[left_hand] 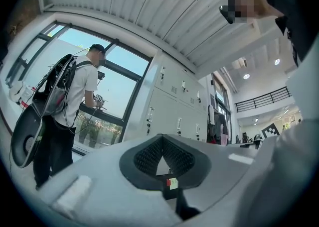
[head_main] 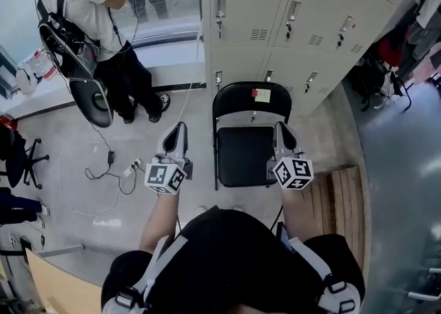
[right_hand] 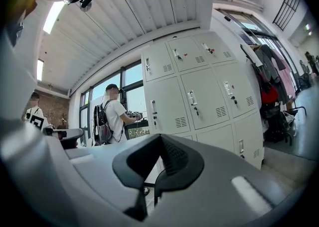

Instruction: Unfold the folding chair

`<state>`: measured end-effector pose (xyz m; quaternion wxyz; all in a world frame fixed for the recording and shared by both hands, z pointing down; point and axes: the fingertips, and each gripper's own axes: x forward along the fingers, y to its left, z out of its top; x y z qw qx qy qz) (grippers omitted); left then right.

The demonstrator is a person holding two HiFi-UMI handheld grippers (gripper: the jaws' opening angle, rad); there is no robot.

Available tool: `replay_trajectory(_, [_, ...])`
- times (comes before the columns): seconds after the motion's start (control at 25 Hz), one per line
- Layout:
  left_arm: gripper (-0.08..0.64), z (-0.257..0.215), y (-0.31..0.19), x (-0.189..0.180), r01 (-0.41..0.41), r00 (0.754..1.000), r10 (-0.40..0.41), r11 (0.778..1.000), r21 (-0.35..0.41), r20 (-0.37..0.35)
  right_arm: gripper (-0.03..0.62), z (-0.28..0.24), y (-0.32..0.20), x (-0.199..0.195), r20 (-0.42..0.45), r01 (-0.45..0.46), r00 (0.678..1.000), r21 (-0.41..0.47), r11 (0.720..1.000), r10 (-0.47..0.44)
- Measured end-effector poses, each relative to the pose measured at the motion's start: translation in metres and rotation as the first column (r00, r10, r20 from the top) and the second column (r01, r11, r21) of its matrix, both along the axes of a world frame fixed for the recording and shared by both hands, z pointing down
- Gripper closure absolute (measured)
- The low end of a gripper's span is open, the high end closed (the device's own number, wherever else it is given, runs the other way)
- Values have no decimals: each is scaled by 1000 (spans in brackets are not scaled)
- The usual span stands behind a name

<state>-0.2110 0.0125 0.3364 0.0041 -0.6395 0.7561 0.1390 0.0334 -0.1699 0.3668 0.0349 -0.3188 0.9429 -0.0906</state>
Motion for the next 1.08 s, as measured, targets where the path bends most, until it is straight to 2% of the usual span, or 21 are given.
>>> replay_trajectory(0.4, [558,-1,10,9,-40,998,40,999,3,44,588,-15,22,3,36,-10,999,14,1000,10])
replay_trajectory(0.72, [558,-13,1,9,-80,996,79,997,19,49,588,-20,21,7,44,-39,998,12,999,38])
replay_trajectory(1.08, [558,-14,0,6,-83,995,81,996,18,56,589,-16,21,4,46,-40,998,1,999,40])
